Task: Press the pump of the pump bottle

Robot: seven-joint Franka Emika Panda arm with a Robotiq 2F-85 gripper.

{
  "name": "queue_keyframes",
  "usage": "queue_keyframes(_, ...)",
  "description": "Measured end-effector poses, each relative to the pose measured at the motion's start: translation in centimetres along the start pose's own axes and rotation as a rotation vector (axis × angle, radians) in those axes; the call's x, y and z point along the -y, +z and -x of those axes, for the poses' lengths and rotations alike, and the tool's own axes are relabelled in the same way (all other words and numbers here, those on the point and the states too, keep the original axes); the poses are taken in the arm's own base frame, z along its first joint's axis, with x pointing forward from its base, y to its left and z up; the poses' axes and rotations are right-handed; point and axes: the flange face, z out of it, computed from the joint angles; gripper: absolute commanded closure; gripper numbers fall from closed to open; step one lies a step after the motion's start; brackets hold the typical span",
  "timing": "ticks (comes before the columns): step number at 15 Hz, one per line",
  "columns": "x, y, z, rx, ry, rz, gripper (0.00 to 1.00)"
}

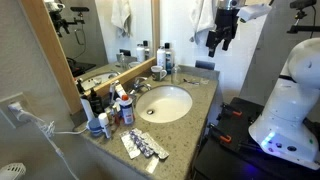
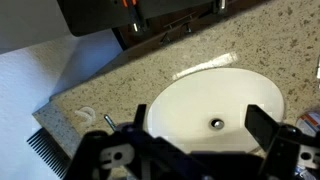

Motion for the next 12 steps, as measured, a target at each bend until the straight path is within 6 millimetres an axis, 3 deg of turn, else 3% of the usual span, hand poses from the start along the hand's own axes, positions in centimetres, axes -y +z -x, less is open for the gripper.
queue_keyframes(6,-0.1,-0.3,-0.7,-0.031,0.006,-0.003,0.00)
queue_keyframes(9,-1.2,-0.9,-3.3,-0.142,0.051,-0.020,0.00)
queue_keyframes(12,-3.2,-1.5,-7.2,-0.252,0.139,-0.041,0.00)
